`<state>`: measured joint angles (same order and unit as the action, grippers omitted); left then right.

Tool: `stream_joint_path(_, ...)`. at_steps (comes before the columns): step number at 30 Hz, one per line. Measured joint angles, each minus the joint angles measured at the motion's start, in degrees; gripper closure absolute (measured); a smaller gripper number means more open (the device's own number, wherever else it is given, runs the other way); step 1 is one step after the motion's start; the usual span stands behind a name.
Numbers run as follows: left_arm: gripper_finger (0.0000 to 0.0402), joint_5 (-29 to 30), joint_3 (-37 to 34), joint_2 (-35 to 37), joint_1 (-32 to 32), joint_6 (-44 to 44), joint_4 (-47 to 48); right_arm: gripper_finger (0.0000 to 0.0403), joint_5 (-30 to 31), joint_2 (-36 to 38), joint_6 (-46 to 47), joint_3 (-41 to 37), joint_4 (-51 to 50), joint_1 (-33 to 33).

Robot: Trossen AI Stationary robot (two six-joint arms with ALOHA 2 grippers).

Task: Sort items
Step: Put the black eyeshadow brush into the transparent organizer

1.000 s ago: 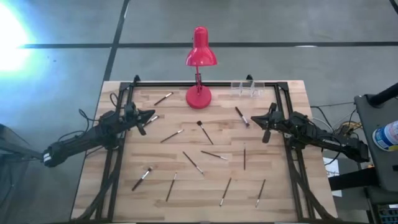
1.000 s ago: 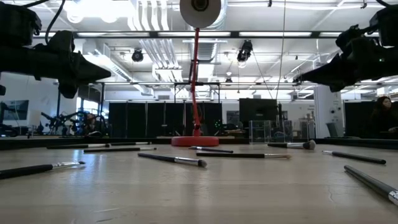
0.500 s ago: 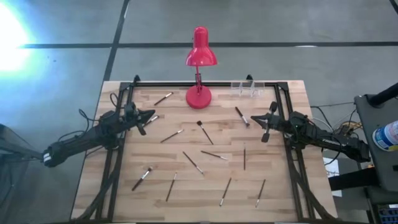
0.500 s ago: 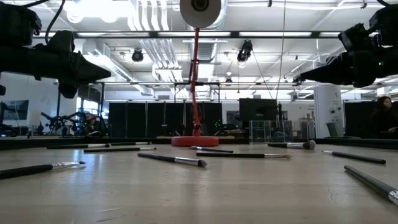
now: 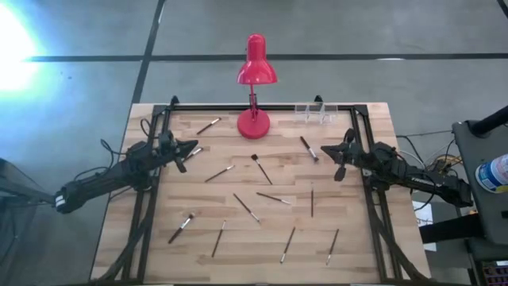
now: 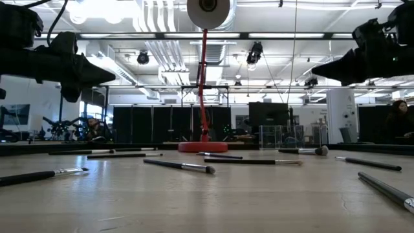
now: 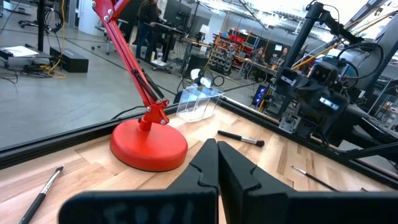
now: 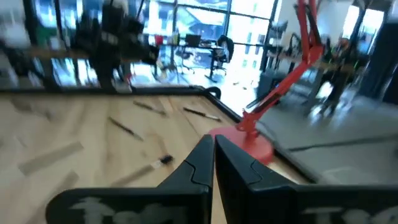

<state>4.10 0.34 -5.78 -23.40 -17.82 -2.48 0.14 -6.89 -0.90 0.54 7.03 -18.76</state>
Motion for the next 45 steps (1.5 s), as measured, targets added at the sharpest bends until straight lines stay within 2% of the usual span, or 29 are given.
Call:
stream_joint_path(5,0.0401,0.0,0.0,0.0,0.0,0.0,0.0,0.0394,0.0,0.0,15.2,0.0,2.1,0.0)
stream_joint_path(9,0.0401,0.0,0.0,0.0,0.0,0.0,0.0,0.0394,0.0,-0.1,22.3,0.0,1.9,0.0)
stream_joint_path(16,0.0401,0.0,0.0,0.0,0.0,0.0,0.0,0.0394,-3.2,-2.8,27.6,0.0,2.2,0.6)
stream_joint_path(22,0.0401,0.0,0.0,0.0,0.0,0.0,0.0,0.0394,-1.0,-9.5,28.0,0.0,2.2,1.9)
stream_joint_path(28,0.0401,0.0,0.0,0.0,0.0,0.0,0.0,0.0394,0.5,-17.2,29.9,0.0,5.6,6.3)
stream_joint_path(41,0.0401,0.0,0.0,0.0,0.0,0.0,0.0,0.0394,16.9,-30.9,31.0,6.0,5.2,22.3)
stream_joint_path(45,0.0401,0.0,0.0,0.0,0.0,0.0,0.0,0.0394,20.0,-34.6,33.2,7.0,5.2,25.7)
